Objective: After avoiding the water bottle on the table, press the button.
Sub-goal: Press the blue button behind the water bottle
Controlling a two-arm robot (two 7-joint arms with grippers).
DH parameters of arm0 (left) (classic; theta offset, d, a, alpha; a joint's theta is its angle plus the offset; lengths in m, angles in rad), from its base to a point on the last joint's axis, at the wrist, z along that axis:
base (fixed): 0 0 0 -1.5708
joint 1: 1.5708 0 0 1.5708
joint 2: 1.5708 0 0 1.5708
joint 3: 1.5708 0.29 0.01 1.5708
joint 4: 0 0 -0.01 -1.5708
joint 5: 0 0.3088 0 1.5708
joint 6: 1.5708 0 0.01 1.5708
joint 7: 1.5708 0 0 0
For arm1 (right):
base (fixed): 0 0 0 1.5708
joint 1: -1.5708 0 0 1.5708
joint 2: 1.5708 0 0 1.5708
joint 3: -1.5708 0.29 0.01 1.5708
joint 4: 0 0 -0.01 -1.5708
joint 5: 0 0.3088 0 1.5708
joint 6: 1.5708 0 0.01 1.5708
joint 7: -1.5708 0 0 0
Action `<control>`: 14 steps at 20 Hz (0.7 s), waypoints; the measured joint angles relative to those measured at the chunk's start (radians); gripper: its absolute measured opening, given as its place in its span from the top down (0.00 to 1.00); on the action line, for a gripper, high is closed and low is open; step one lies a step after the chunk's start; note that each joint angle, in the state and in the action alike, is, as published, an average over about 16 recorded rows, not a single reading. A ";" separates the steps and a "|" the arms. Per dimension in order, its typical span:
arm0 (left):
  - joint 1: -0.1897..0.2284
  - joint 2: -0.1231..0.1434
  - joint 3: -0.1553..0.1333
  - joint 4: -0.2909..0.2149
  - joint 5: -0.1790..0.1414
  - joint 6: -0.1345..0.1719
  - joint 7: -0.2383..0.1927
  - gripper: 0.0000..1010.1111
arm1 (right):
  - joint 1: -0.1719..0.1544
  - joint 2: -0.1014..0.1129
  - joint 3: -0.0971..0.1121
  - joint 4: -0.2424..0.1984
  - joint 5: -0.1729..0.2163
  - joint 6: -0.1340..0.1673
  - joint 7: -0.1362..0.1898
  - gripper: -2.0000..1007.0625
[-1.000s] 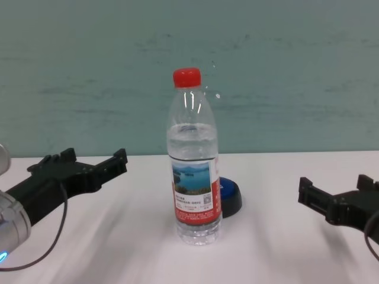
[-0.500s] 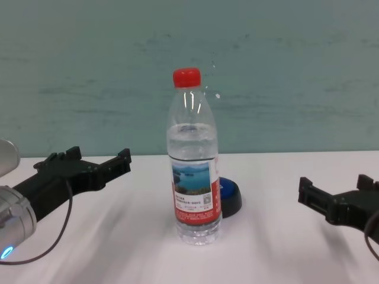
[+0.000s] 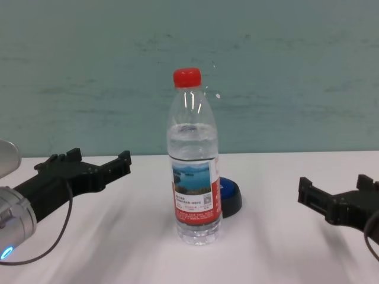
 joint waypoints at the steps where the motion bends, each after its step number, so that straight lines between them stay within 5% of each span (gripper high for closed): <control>1: -0.002 0.001 0.001 0.002 0.000 0.000 -0.001 0.00 | 0.000 0.000 0.000 0.000 0.000 0.000 0.000 0.00; 14: -0.053 0.006 0.014 0.049 -0.003 -0.008 -0.019 0.00 | 0.000 0.000 0.000 0.000 0.000 0.000 0.000 0.00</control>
